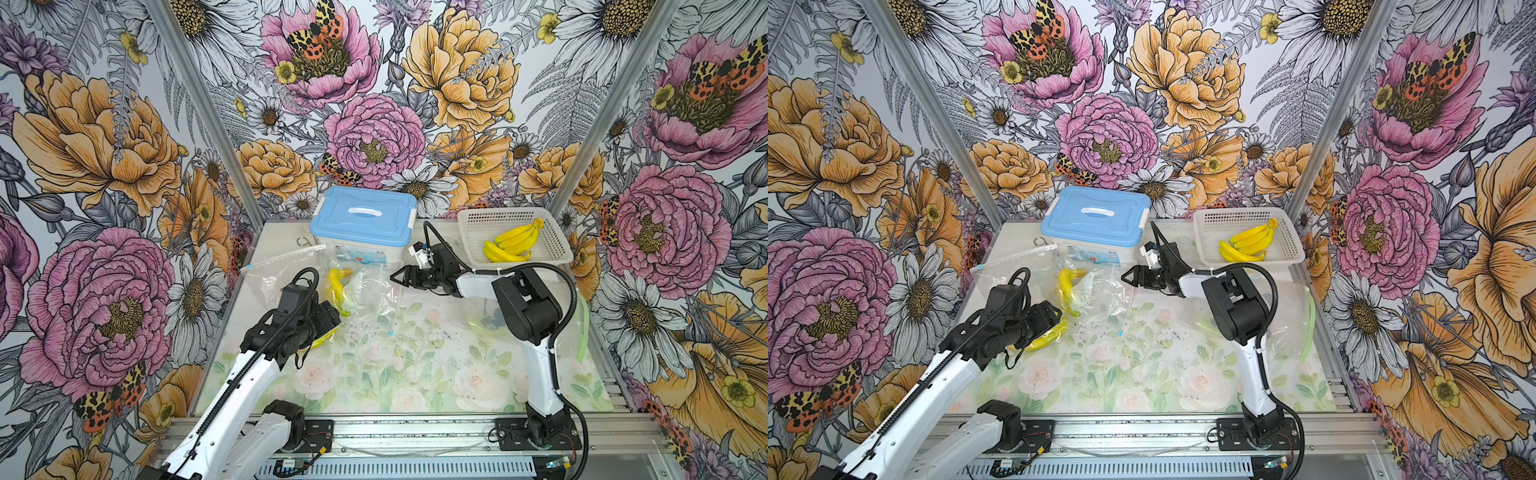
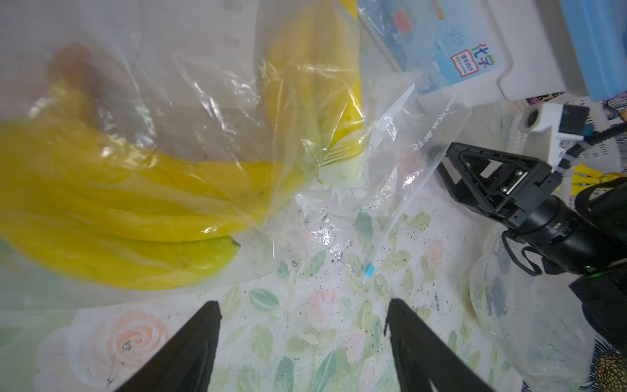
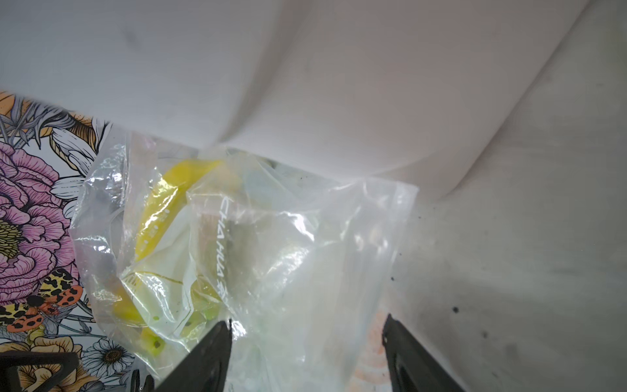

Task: Open the zip-top bag and take out the banana
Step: Pick up the zipper food storage bag at the center of the board.

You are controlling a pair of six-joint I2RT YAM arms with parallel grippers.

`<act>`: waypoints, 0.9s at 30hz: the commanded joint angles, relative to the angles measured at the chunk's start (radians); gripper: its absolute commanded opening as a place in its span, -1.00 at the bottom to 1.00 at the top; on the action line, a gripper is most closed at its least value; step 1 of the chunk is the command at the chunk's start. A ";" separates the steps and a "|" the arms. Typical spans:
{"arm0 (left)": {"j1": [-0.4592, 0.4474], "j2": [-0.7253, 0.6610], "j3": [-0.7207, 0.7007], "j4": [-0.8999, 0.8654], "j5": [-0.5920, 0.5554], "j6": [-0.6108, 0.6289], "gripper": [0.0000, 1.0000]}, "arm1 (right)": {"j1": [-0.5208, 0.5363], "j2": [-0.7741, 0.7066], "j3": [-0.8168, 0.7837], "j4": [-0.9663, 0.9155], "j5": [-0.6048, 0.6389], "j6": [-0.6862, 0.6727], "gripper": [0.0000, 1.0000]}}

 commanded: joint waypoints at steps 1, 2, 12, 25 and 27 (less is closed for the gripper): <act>0.022 -0.021 0.013 -0.018 0.029 0.024 0.59 | 0.014 0.023 0.041 0.101 -0.022 0.046 0.41; 0.026 -0.021 0.011 -0.017 0.035 0.026 0.59 | 0.016 0.027 0.041 0.120 -0.024 0.060 0.36; 0.056 -0.027 0.003 -0.015 0.051 0.043 0.58 | 0.029 -0.032 0.006 0.149 -0.032 0.087 -0.67; -0.062 -0.091 0.090 0.017 -0.011 0.245 0.60 | 0.115 -0.453 0.076 -0.368 0.287 0.154 -1.00; -0.135 -0.124 0.095 0.066 -0.062 0.297 0.62 | 0.122 -0.525 0.061 -0.374 0.338 0.209 -1.00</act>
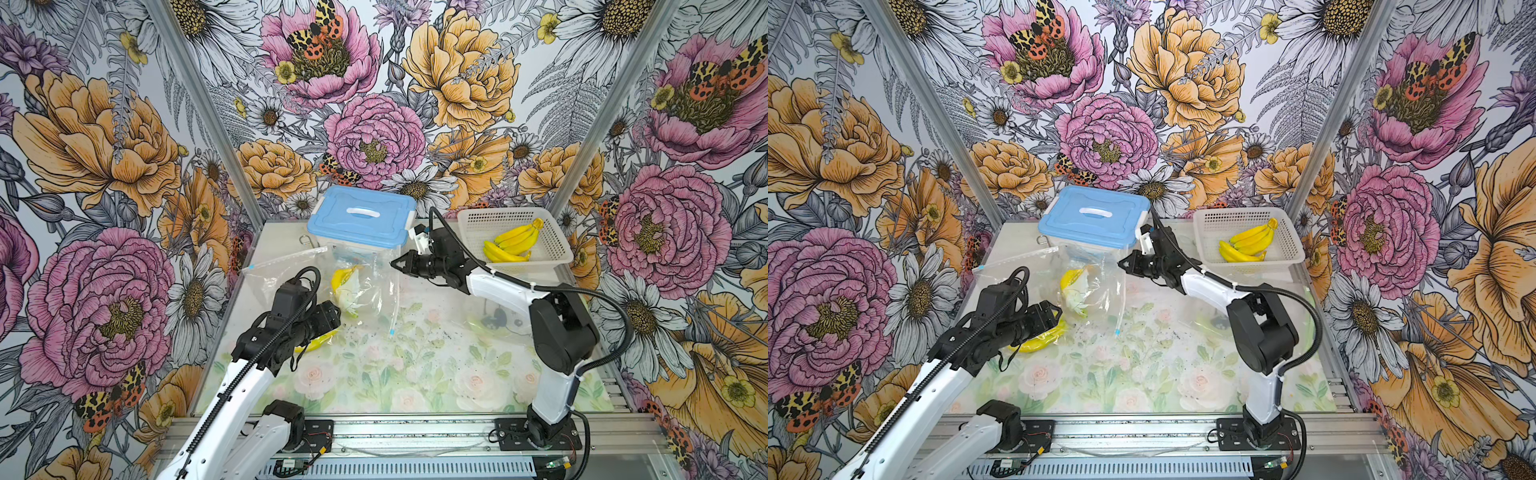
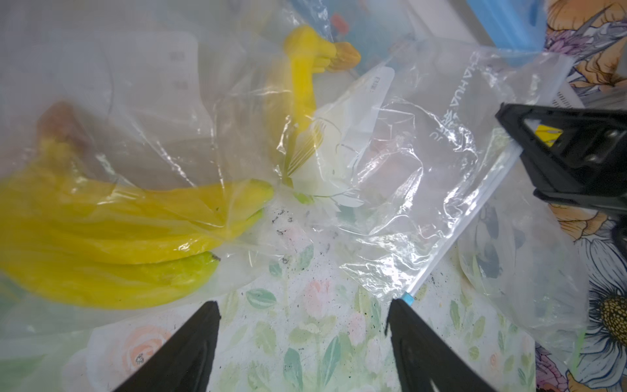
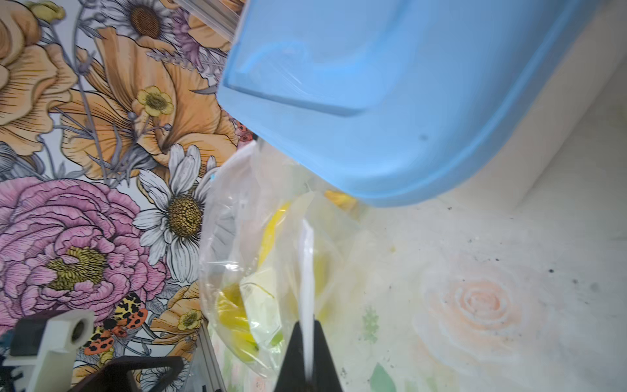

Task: Open the zip-top bag and take out the banana
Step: Pick up the zipper food storage bag at the center of the board.

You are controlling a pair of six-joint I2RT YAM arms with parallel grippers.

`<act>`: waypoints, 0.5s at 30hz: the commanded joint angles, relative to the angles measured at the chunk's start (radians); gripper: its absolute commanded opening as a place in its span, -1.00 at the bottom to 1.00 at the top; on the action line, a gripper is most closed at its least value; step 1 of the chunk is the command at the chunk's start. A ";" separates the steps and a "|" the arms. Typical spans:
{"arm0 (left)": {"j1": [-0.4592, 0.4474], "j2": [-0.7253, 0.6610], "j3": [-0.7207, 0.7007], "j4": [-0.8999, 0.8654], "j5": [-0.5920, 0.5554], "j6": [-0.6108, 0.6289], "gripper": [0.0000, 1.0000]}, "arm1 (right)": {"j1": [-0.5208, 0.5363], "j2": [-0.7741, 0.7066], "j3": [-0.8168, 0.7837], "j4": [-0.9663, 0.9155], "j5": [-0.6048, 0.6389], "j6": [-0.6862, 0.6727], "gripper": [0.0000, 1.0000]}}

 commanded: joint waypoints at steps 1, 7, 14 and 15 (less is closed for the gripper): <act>-0.101 -0.061 0.038 0.104 -0.098 0.143 0.63 | 0.018 -0.146 0.036 -0.106 0.151 0.080 -1.00; -0.260 -0.096 0.033 0.251 -0.220 0.230 0.63 | 0.029 -0.253 0.051 -0.107 0.144 0.166 -1.00; -0.347 -0.074 0.045 0.346 -0.216 0.331 0.64 | 0.067 -0.371 0.047 -0.104 0.318 0.230 -1.00; -0.362 -0.072 0.044 0.360 -0.216 0.349 0.65 | 0.074 -0.390 0.035 -0.105 0.358 0.230 -1.00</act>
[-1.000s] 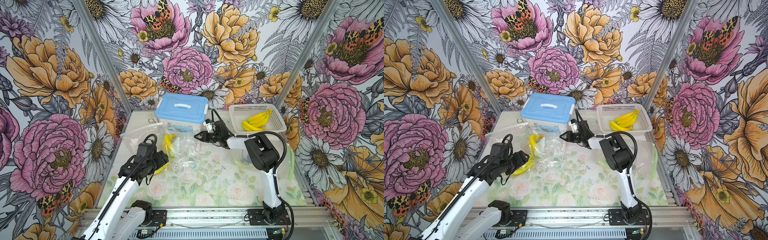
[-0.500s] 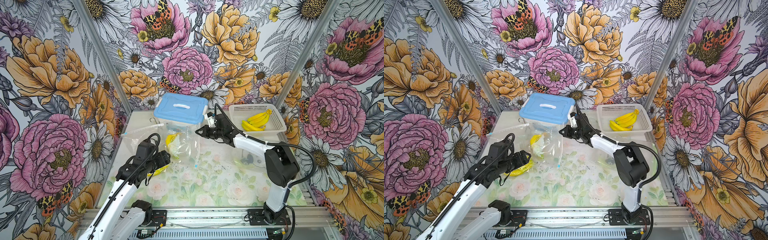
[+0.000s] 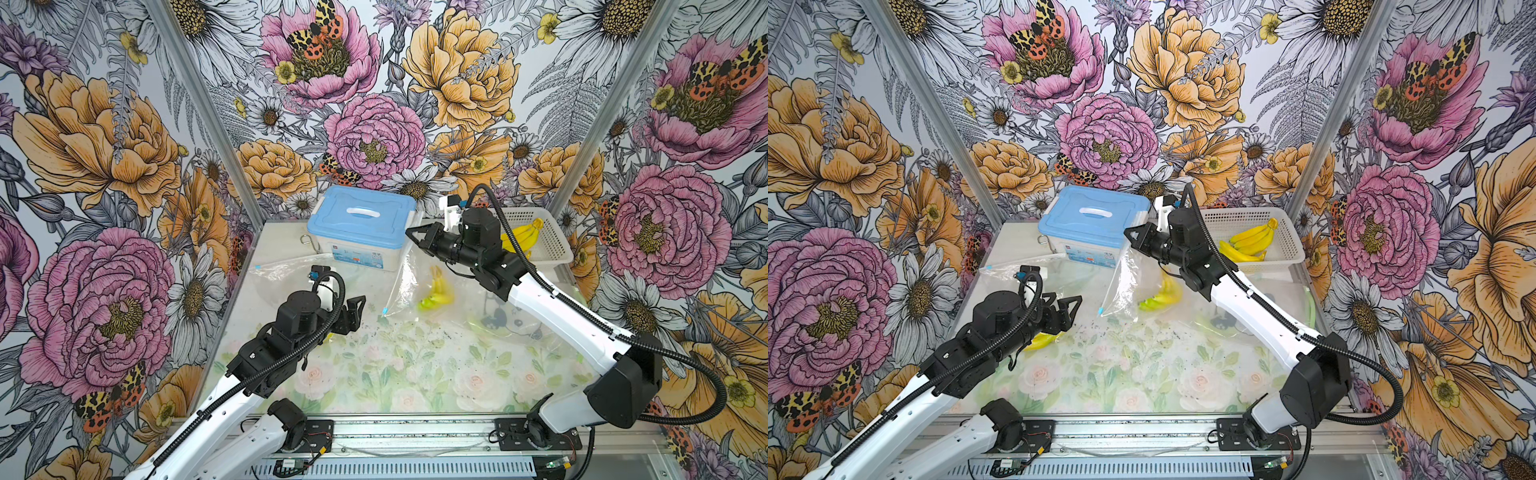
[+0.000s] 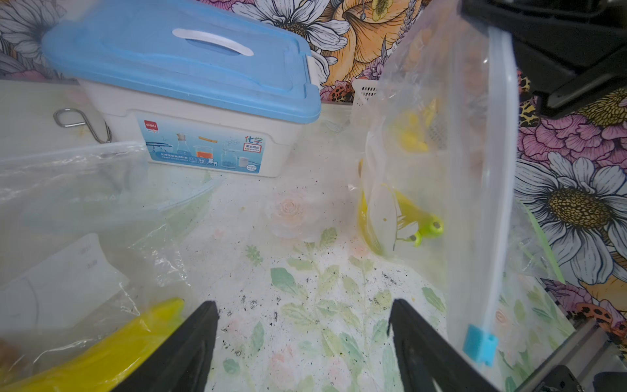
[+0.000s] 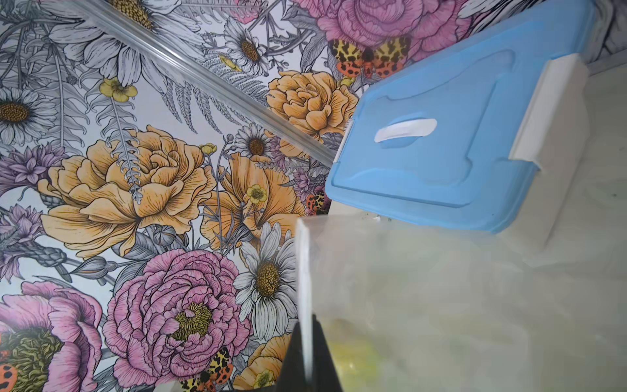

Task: Open the zip-top bag and take out the banana
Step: Pick up the zipper food storage bag at the center of the board.

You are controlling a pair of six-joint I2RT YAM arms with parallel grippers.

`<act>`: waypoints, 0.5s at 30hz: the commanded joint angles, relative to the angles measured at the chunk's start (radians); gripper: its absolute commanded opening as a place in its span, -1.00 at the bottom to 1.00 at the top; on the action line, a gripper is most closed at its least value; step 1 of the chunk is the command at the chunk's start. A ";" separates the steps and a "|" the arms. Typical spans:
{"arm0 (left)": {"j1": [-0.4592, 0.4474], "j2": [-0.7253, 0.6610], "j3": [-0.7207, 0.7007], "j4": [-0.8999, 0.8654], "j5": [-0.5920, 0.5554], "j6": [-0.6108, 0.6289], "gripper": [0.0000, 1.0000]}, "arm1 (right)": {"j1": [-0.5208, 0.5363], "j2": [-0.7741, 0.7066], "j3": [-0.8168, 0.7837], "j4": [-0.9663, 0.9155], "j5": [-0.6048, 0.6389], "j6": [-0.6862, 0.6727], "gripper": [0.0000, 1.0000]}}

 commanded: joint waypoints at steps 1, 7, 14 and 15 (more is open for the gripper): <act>-0.047 0.000 0.023 0.104 -0.031 0.106 0.65 | 0.036 -0.102 -0.017 0.012 0.177 0.032 -1.00; -0.126 -0.018 -0.021 0.206 0.010 0.195 0.72 | 0.091 -0.178 -0.081 0.011 0.386 0.047 -1.00; -0.199 -0.072 -0.025 0.209 -0.027 0.234 0.79 | 0.157 -0.166 -0.064 0.011 0.494 0.055 -1.00; -0.212 -0.087 -0.026 0.208 -0.034 0.241 0.80 | 0.164 -0.158 -0.059 0.011 0.501 0.058 -1.00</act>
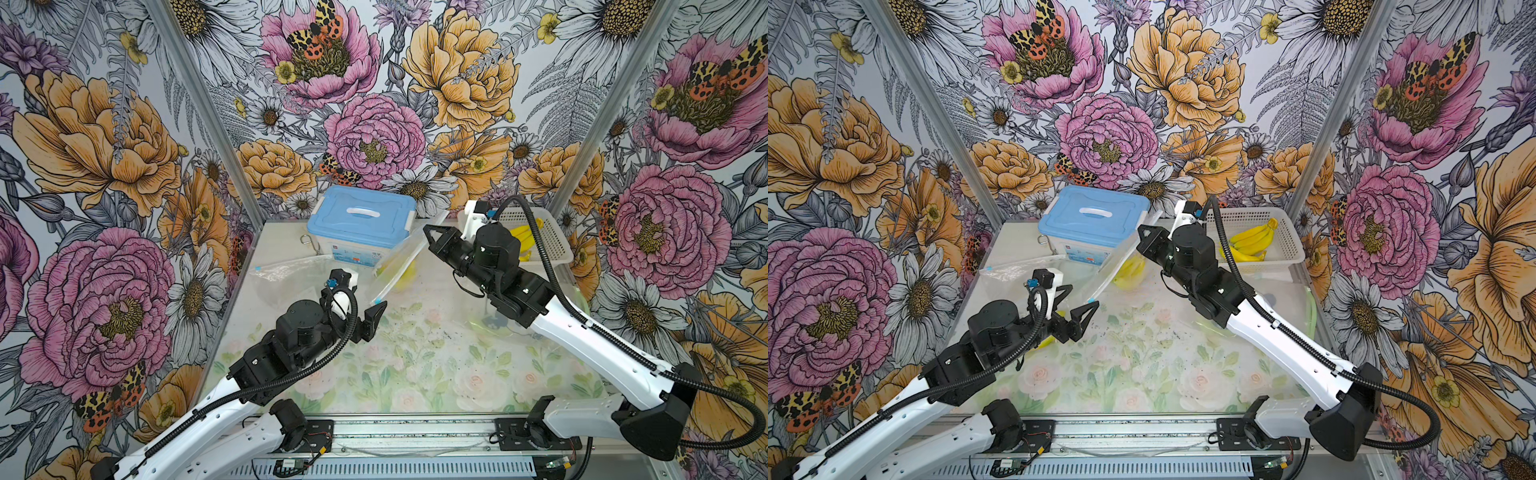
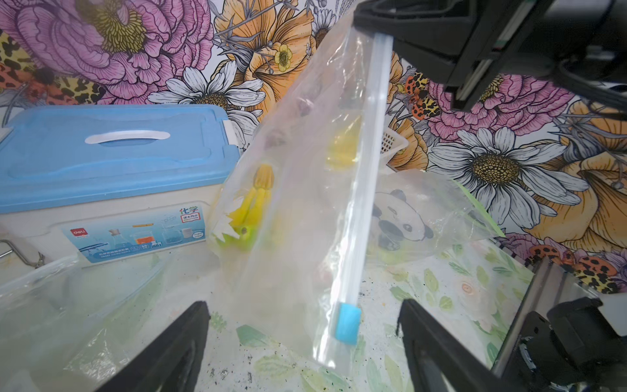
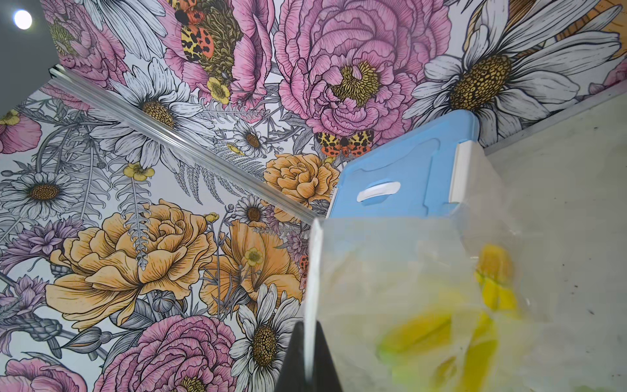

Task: Open the zip-top bag and take out the banana
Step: Pick up the zipper food storage bag at the center of the board.

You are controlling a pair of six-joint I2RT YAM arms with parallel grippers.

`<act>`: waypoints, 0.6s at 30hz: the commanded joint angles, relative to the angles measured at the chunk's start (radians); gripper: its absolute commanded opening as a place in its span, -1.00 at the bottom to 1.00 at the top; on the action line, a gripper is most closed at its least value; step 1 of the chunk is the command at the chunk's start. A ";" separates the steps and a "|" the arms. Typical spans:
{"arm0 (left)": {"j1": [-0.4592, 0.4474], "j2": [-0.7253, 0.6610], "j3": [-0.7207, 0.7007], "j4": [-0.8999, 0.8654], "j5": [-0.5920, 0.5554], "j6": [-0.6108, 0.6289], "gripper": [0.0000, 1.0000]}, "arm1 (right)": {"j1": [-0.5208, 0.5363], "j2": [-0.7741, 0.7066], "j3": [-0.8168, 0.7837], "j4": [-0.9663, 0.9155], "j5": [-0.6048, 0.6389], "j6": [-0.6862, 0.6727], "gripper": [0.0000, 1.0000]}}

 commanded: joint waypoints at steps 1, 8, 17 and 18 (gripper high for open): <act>-0.040 -0.057 -0.012 0.036 -0.037 0.049 0.80 | 0.024 0.022 0.021 0.019 0.085 0.017 -1.00; -0.156 -0.105 -0.010 0.004 -0.148 0.092 0.90 | 0.074 0.040 0.050 0.016 0.113 0.019 -1.00; -0.300 0.033 -0.022 0.031 -0.463 0.227 0.88 | 0.113 0.007 0.141 -0.062 0.136 0.018 -1.00; -0.301 0.036 -0.027 0.044 -0.494 0.239 0.86 | 0.119 0.004 0.147 -0.066 0.140 0.019 -1.00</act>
